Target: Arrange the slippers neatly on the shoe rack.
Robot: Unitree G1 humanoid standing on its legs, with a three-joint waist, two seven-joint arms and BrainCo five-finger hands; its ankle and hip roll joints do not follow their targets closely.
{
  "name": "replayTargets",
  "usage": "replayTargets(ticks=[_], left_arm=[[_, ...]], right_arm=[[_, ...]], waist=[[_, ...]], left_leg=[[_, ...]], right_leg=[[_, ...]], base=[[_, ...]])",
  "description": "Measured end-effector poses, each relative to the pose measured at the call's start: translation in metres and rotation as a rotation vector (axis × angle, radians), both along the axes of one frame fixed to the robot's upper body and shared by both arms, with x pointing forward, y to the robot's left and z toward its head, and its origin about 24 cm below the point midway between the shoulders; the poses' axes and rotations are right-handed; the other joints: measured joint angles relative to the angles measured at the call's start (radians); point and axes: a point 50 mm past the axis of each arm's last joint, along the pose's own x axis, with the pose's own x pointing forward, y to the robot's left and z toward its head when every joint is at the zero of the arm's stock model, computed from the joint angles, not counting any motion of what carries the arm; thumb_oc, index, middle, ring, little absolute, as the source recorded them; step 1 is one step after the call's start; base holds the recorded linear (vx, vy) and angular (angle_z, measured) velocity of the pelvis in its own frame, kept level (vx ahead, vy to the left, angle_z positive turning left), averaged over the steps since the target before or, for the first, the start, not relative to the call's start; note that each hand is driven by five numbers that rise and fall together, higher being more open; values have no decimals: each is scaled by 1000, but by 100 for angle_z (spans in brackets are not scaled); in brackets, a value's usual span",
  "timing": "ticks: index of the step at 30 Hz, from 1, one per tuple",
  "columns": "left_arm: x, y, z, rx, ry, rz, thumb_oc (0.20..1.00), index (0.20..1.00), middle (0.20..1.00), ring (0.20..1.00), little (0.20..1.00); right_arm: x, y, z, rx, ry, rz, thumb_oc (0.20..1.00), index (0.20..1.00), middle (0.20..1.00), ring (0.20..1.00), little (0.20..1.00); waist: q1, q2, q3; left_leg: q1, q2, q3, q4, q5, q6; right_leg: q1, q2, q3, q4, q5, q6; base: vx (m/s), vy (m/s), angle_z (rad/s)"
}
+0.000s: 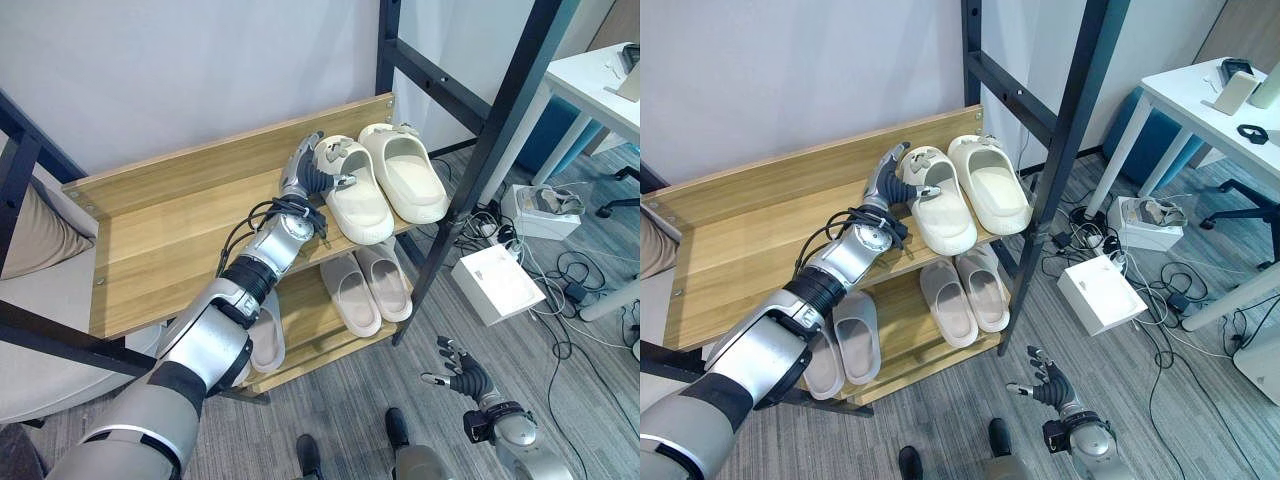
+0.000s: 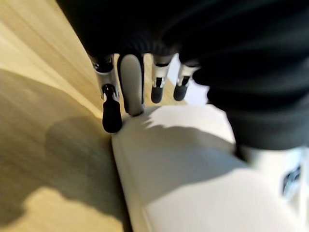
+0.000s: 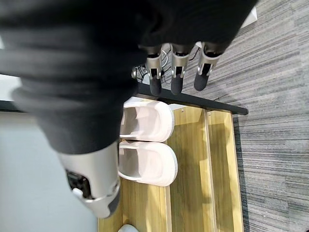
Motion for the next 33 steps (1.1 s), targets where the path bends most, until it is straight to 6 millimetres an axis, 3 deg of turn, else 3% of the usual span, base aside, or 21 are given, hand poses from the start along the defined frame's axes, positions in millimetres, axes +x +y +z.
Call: replayTargets(ticks=[4, 7, 15, 22, 27, 33], left_arm=[[-10, -6, 4, -84, -39, -49, 1000, 1000, 1000, 1000, 1000], [-27, -22, 13, -218, -104, -155, 1000, 1000, 1000, 1000, 1000], [-49, -40, 39, -302, -213, -331, 1000, 1000, 1000, 1000, 1000], [-50, -40, 39, -293, -212, -341, 1000, 1000, 1000, 1000, 1000], [-65, -35, 46, -306, -272, -386, 1000, 1000, 1000, 1000, 1000], [-119, -16, 72, -489, -435, -612, 1000, 1000, 1000, 1000, 1000]], right_arm=[[-1, 3, -1, 3, 3, 8, 1000, 1000, 1000, 1000, 1000], [-3, 6, -3, 12, 5, 16, 1000, 1000, 1000, 1000, 1000], [3, 12, 0, 26, -13, 32, 1000, 1000, 1000, 1000, 1000], [4, 12, 1, 30, -14, 45, 1000, 1000, 1000, 1000, 1000], [2, 11, -1, 29, -7, 43, 1000, 1000, 1000, 1000, 1000], [-6, 5, -4, 30, 14, 16, 1000, 1000, 1000, 1000, 1000]], waist=[[2, -7, 5], [9, -22, 17], [8, -12, 31], [13, 11, 41], [27, 12, 41], [59, 12, 40]], left_leg=[[7, -1, -18, 1, 3, 2], [18, 0, -31, 6, 6, 1], [25, 2, -50, 6, 8, -1], [27, 3, -52, 6, 9, -3], [45, 4, -54, 6, 9, -3], [56, 3, -82, 6, 9, -4]], right_leg=[[16, -2, -19, 0, 0, 0], [34, 0, -33, 0, 1, -3], [51, 1, -50, 0, -6, -1], [53, 3, -51, 0, -7, -1], [72, 4, -53, 0, -10, -6], [98, 4, -82, 0, -17, -10]], base=[[-11, -3, 12], [-18, -5, 15], [-15, 2, 5], [0, 0, 0], [0, 0, 0], [-14, 0, 13]])
